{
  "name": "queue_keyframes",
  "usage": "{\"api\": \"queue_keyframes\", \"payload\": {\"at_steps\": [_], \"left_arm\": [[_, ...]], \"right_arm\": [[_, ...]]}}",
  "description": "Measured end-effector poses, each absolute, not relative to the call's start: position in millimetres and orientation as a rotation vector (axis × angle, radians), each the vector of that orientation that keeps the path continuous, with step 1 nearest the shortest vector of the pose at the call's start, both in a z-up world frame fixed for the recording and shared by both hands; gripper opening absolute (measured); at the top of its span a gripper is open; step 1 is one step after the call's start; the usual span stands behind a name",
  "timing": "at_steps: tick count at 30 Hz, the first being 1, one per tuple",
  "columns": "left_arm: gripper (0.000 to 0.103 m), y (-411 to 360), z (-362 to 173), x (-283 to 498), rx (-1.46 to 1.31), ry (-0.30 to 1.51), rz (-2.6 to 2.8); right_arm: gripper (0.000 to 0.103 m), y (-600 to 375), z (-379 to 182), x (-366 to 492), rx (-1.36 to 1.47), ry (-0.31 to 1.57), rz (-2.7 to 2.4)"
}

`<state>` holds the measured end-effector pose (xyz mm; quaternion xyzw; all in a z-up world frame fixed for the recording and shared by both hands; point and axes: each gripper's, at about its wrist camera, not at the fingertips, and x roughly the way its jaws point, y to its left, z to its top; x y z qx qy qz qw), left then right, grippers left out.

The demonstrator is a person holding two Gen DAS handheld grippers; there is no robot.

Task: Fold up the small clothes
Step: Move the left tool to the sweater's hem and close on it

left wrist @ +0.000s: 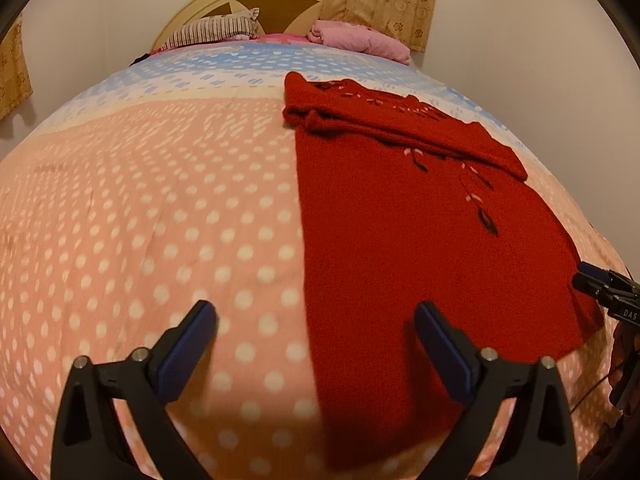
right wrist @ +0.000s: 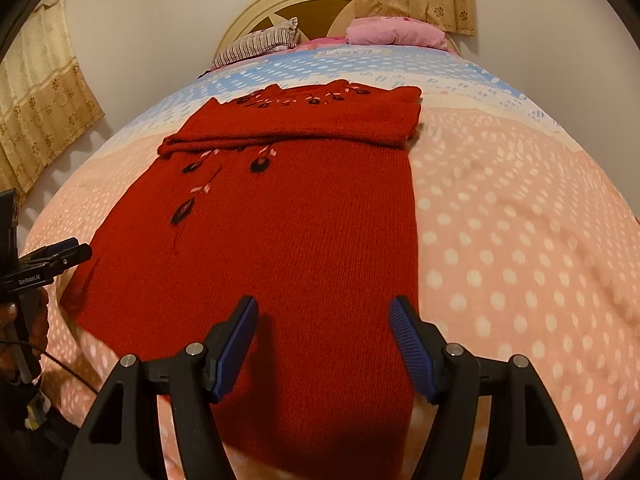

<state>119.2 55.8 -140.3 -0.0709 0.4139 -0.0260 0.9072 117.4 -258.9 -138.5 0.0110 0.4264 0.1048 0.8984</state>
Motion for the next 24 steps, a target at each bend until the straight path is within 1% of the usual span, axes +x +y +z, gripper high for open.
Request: {"api": "queue_keyframes", "payload": {"at_steps": [7,8,9,11,12,14,20,22,23,24], "left_arm": [[0.084,62.7,-143.4,95.4,-0.179,0.849,-0.062],[0.079,62.4,-143.2,93.0,-0.185,0.848,-0.063],[0.073,62.0,-142.8,90.7,-0.196,0.847,-0.071],[0.066,59.8,-141.8,87.2,-0.225,0.851,-0.096],[0.060,58.6,-141.3,85.4,-0.237,0.852,-0.110],[0.053,53.2,-142.1,83.4,-0.275,0.863,-0.153],[0.052,39.7,-143.4,85.4,-0.234,0.858,-0.136],[0.040,40.1,-143.1,84.3,-0.231,0.858,-0.132],[0.018,40.6,-143.0,83.7,-0.232,0.859,-0.138],[0.009,42.1,-143.2,83.1,-0.234,0.862,-0.144]], "right_arm": [[0.069,-258.6,-141.9,94.9,-0.007,0.868,0.223],[0.069,-259.7,-142.1,92.8,-0.004,0.866,0.226],[0.069,-260.9,-142.3,90.2,-0.001,0.862,0.227],[0.069,-263.0,-142.8,85.7,0.008,0.856,0.231],[0.069,-263.6,-142.8,83.9,0.013,0.853,0.232],[0.069,-264.9,-143.3,79.8,0.022,0.846,0.233],[0.069,-269.2,-142.0,69.6,0.051,0.830,0.226],[0.069,-274.2,-139.8,64.6,0.061,0.821,0.208],[0.069,-277.3,-139.6,62.7,0.071,0.820,0.201],[0.069,-281.5,-139.8,60.7,0.085,0.822,0.196]]}}
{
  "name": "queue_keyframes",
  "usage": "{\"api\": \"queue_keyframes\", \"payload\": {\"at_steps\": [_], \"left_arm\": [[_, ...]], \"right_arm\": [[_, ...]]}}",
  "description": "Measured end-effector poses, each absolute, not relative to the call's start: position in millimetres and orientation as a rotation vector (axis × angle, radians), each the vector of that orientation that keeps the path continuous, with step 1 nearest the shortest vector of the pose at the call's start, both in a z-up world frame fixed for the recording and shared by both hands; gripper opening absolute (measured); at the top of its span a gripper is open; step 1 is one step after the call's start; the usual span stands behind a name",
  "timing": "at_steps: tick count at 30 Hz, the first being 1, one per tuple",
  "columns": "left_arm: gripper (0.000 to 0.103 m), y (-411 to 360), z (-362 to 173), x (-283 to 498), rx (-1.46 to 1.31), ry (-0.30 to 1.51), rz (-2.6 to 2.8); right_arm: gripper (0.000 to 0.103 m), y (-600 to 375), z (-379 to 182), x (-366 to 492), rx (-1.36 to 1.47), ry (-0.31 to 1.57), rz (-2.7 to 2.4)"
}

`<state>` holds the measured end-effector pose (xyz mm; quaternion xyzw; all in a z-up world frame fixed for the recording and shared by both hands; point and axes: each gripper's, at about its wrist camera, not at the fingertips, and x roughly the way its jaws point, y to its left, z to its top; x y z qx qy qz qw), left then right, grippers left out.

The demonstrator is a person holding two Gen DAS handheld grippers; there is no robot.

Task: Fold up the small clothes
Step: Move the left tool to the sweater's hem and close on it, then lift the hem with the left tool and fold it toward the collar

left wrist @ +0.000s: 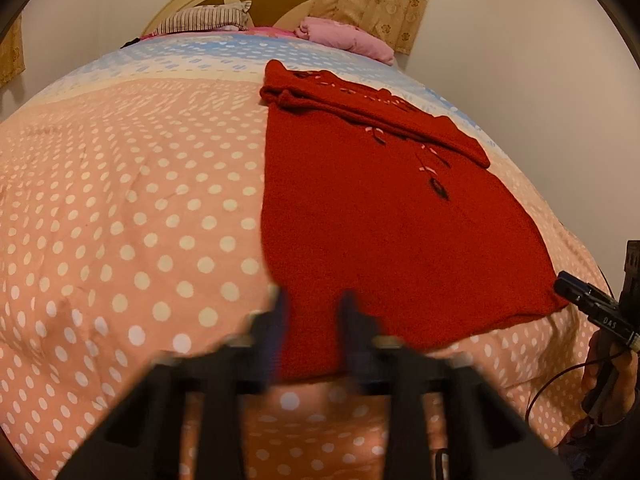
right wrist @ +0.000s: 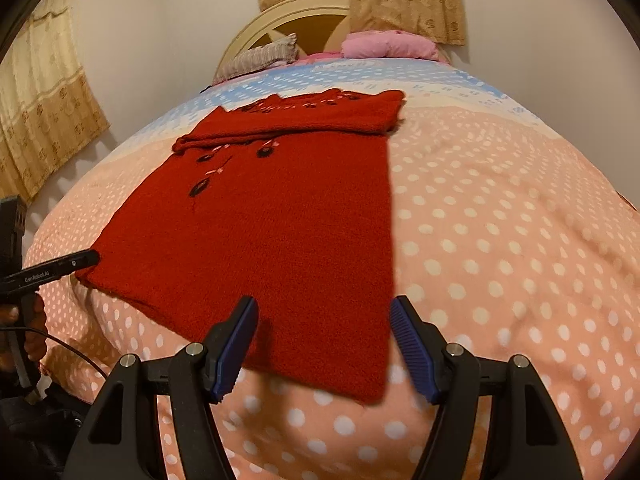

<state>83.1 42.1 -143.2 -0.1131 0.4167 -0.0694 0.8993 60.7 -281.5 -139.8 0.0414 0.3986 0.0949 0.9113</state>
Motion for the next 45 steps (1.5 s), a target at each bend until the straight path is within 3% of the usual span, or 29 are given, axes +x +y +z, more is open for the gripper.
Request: {"api": "queue_keyframes", "payload": {"at_steps": [9,12,17,18,19,21,29,45], "left_arm": [[0.009,46.7,-141.7,77.7,-0.233,0.834,-0.158],[0.014,44.8,-144.3,79.0,-0.237,0.830,-0.140],[0.040,40.3,-145.5,80.7,-0.243,0.822,-0.164],[0.040,39.6,-145.5,80.4,-0.243,0.820,-0.167],[0.039,39.5,-145.5,80.0,-0.241,0.820,-0.171],[0.008,41.5,-144.4,79.1,-0.225,0.827,-0.183],[0.008,62.1,-138.8,74.1,-0.297,0.812,-0.219],[0.008,84.3,-94.6,122.4,-0.436,0.735,-0.287]], "right_arm": [[0.069,-308.8,-144.6,46.8,0.220,0.861,0.193],[0.069,-307.8,-144.8,47.7,0.245,0.860,0.212],[0.050,-300.7,-151.2,52.3,0.291,0.870,0.285],[0.040,-300.9,-152.2,53.8,0.300,0.869,0.296],[0.024,-303.0,-154.1,55.8,0.319,0.875,0.301],[0.008,-308.2,-156.6,56.7,0.365,0.890,0.320],[0.007,-309.1,-133.3,35.8,0.356,0.820,0.390],[0.007,-324.1,-74.9,82.4,0.554,0.633,0.438]]}}
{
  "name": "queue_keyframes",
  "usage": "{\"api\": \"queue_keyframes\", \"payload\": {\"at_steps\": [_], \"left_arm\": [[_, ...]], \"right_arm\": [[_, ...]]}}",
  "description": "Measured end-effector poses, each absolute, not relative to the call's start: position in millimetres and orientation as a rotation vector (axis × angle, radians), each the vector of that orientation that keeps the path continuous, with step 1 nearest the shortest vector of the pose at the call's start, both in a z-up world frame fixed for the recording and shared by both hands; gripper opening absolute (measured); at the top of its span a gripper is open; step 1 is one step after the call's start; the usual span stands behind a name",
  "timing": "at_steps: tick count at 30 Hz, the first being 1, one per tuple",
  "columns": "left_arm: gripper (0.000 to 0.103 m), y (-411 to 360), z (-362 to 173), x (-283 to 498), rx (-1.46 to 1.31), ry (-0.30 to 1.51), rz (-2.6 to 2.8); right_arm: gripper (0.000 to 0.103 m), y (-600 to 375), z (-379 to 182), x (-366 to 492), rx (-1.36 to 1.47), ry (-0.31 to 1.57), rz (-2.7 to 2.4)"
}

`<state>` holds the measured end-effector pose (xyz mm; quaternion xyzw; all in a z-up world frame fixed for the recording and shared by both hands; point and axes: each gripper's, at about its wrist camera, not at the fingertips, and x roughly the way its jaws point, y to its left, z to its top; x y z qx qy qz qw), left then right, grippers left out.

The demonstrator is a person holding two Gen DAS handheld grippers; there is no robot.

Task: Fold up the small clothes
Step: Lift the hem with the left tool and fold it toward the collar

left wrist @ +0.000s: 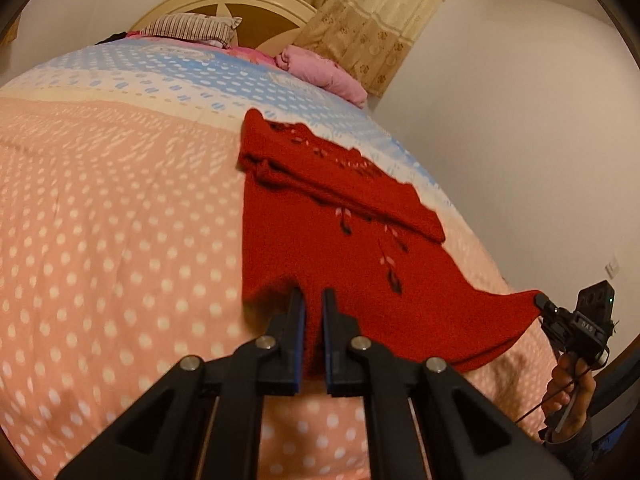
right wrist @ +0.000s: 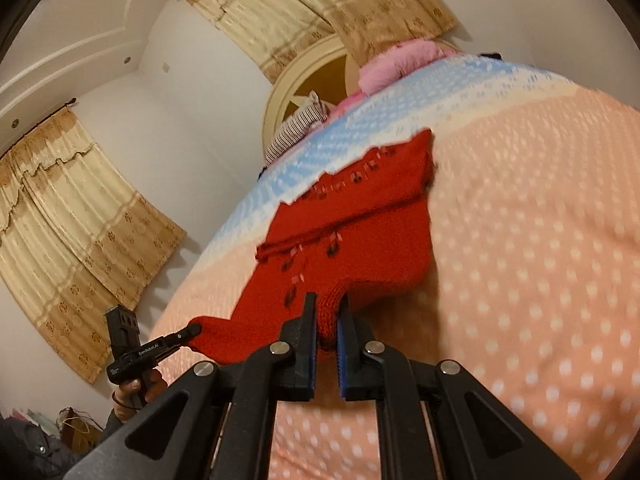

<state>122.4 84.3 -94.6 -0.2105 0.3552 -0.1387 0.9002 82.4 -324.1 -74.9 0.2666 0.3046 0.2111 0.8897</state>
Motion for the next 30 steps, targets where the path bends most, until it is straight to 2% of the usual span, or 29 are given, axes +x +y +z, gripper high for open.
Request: {"api": "queue_keyframes", "payload": {"at_steps": [21,30], "left_arm": [[0.007,96.1,-22.0,240.0,-0.409,0.597,-0.285],[0.007,93.9,-14.4,300.1,-0.353,0.600,-0.248]], "right_arm": [[0.007,-324.5,7.1,207.2,0.432,0.516,0.399],[0.007,-323.0,10.0,276.0,0.410,0.519,0.352]]}}
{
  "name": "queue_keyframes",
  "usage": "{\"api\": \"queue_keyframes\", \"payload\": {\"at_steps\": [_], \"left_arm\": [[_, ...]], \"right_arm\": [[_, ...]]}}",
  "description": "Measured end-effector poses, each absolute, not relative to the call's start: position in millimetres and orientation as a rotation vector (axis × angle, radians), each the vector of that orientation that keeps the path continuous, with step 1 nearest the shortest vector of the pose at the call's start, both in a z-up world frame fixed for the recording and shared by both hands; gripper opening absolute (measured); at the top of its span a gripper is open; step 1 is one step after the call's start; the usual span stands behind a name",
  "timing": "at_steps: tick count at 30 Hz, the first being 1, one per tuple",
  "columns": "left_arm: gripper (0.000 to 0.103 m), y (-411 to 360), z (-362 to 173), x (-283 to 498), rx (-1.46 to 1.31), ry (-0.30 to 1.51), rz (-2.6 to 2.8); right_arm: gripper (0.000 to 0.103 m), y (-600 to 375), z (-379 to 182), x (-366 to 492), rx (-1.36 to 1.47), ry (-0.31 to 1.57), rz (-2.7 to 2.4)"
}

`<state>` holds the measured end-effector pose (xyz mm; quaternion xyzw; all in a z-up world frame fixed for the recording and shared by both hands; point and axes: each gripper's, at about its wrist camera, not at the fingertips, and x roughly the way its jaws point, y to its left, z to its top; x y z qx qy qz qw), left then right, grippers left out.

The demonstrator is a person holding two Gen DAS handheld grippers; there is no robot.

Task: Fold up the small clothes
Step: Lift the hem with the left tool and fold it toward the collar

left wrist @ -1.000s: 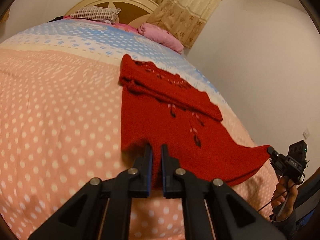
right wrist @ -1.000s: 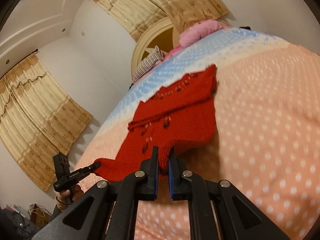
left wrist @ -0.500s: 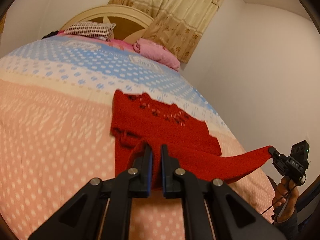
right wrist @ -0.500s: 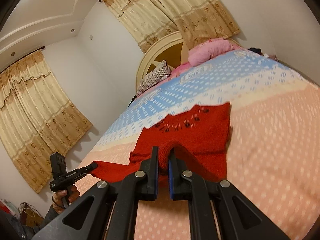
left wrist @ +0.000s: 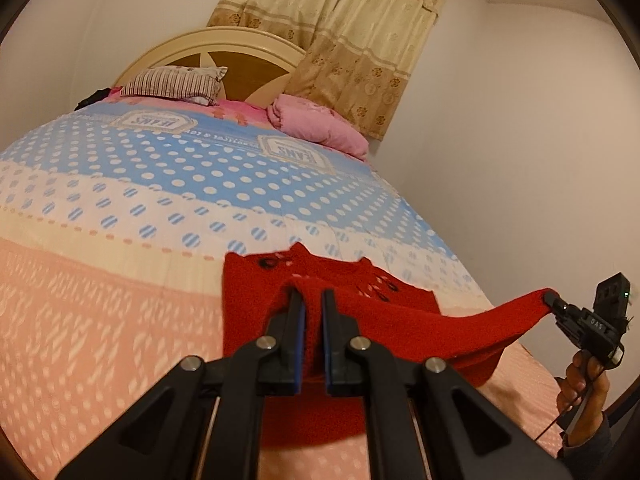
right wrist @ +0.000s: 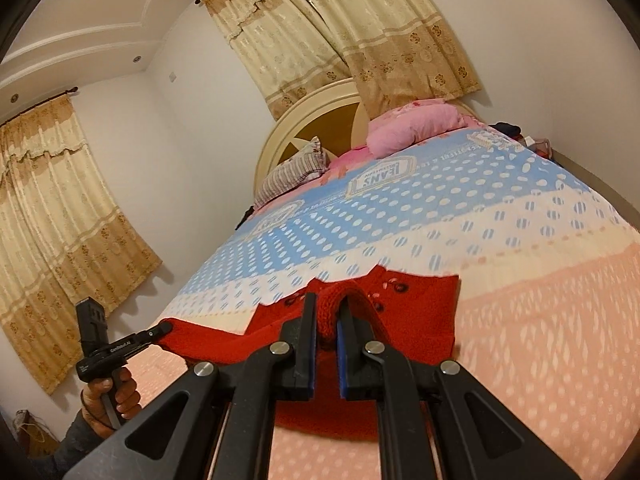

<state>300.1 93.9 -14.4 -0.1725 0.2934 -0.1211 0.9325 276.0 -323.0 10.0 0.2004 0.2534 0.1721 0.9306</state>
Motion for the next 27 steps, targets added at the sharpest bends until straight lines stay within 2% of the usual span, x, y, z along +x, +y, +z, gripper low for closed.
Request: {"api": "queue_keyframes", "payload": {"at_steps": [17,19,20,21,23,24,25,27], "left_arm": [[0.007,64.9,-73.7,407.9,-0.207,0.726,-0.148],[0.010,67.2,-86.7,420.8,-0.209,0.748,-0.107],[0.016,68.2,-91.9,425.4,-0.204,0.756,-0.079],[0.017,70.3,-95.6,426.9,-0.195,0.760,-0.044],[0.018,78.2,-98.5,421.9,-0.209,0.754,-0.009],[0.022,84.2,-98.3,416.7,-0.235,0.750,-0.015],[0.027,89.6,-97.7,411.3,-0.250,0.744,-0.012],[0.055,97.3,-94.7,397.3,-0.244,0.726,0.025]], "right_arm": [[0.007,-328.3,-57.9,402.3,0.381,0.655,0.183],[0.007,-328.9,-73.4,421.3,0.371,0.699,0.165],[0.007,-329.1,-81.9,431.3,0.372,0.735,0.163],[0.008,-330.3,-91.0,440.5,0.370,0.764,0.135],[0.012,-329.0,-100.0,448.3,0.342,0.796,0.091],[0.022,-327.2,-101.5,447.1,0.327,0.793,0.078],[0.040,-323.7,-101.6,442.1,0.306,0.777,0.074],[0.053,-314.9,-100.2,430.3,0.255,0.746,0.088]]}}
